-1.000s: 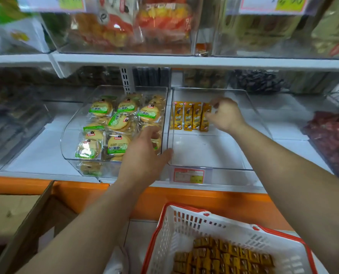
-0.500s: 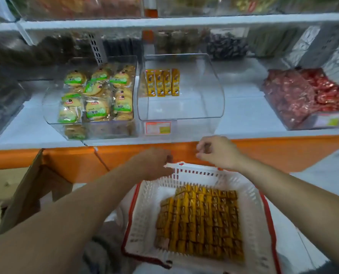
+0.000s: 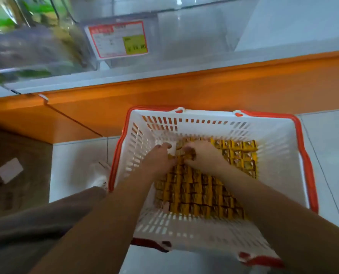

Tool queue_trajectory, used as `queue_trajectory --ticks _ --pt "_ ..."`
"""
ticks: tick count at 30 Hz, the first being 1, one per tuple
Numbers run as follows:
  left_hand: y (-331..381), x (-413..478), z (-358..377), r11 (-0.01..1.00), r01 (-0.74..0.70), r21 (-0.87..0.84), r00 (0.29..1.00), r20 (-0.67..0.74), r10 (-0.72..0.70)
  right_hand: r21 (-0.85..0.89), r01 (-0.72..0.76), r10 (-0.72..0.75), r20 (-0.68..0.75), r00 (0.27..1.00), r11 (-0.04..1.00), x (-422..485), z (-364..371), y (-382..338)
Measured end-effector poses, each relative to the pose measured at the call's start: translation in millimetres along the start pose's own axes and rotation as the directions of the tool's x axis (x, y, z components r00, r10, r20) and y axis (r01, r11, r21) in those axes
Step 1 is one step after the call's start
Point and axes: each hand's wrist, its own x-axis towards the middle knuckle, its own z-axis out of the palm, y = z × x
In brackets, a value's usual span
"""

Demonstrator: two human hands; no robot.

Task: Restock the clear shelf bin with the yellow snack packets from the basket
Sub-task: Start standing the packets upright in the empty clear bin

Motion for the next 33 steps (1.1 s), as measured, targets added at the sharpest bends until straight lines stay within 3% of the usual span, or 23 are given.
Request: queue_trajectory --ticks 4,8,12,17,25,30,33 --pt "-20.3 17.0 28.7 0.992 -0.026 -0.12 0.995 0.089 0.036 -0.144 0.008 0.002 0.064 0.998 0.989 3.9 19.3 2.1" --pt "-32.2 24.9 32.3 0.976 -0.049 -0.213 0.997 0.046 0.06 -0.26 -0.007 0.04 0.121 0.992 0.966 5.1 24.7 1.7" --pt "-43.5 21.0 35.3 0.93 -0.032 -0.367 0.996 0.061 0.058 -0.354 -0.022 0.049 0.067 0.997 0.935 4.6 37.2 -4.4" --pt "-45.4 14.5 41.6 0.893 -0.068 -0.445 0.998 -0.031 0.061 -0.351 -0.042 0.06 0.04 0.997 0.936 6.1 37.7 -4.1" --pt "-42.4 14.9 32.2 0.713 0.037 -0.701 0.982 -0.106 -0.156 -0.14 -0.003 -0.015 -0.124 0.992 0.99 -0.7 33.5 -2.1" --pt "-30.1 13.7 13.8 0.726 0.015 -0.687 0.996 -0.054 -0.071 0.095 0.052 -0.038 -0.139 0.99 0.994 0.7 19.4 -8.6" --pt "-17.2 8.8 -1.4 0.73 0.035 -0.682 0.998 -0.007 -0.055 0.351 0.007 0.041 -0.131 0.991 0.936 -0.5 3.7 -18.0"
